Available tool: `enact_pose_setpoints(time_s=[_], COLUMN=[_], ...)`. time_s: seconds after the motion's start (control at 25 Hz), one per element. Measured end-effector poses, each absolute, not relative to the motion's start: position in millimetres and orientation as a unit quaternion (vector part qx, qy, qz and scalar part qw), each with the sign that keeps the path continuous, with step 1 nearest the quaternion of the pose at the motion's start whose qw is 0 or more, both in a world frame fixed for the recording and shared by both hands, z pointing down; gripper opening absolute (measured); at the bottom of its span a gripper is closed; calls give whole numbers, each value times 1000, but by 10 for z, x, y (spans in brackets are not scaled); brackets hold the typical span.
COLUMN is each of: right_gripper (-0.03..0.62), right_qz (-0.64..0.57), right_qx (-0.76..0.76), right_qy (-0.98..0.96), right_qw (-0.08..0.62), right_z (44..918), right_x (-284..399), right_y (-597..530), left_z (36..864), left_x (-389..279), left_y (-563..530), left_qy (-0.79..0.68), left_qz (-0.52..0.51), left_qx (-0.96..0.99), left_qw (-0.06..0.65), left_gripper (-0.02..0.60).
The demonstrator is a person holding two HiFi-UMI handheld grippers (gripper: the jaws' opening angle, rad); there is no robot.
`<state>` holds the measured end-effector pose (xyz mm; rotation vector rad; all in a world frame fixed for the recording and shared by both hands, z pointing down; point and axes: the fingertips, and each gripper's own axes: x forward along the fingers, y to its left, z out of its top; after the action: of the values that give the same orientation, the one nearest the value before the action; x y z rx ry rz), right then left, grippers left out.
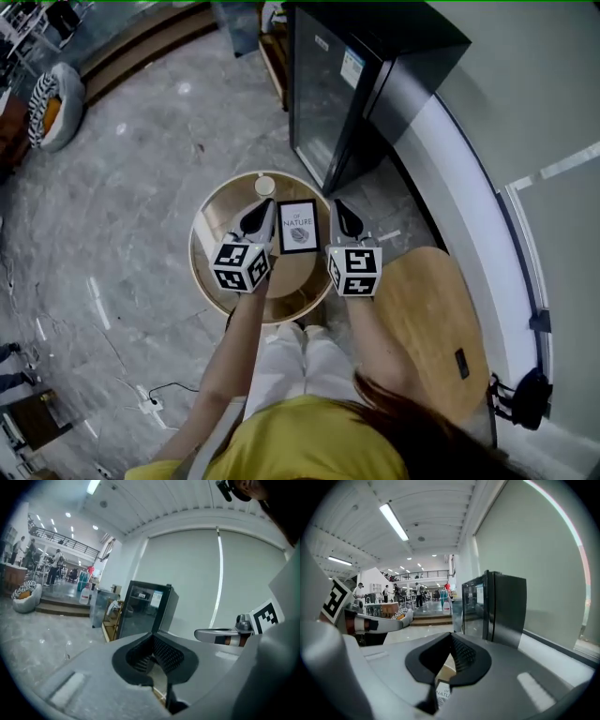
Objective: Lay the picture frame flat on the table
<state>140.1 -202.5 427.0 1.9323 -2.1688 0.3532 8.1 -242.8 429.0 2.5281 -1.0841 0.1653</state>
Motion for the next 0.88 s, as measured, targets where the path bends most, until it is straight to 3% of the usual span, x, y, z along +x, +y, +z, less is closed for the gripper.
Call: enact_pose_setpoints(time_s=[0.52,0.88], right_gripper=[0,0], right_qz=[-36,-45], right_qx=[642,637], right_qy=[-765,-769], right_qw=[32,29], right_z=[2051,1778], right_x=[1115,1036], right_y=[-1640,-1251], left_z=[2186,1848], left_x=[-258,-325], left_y=[-2024,-1567], left_qy=[-444,-450], left_qz=[19,22], left_qx=[895,893], left_qw=[33,-7], left_gripper=[2,2])
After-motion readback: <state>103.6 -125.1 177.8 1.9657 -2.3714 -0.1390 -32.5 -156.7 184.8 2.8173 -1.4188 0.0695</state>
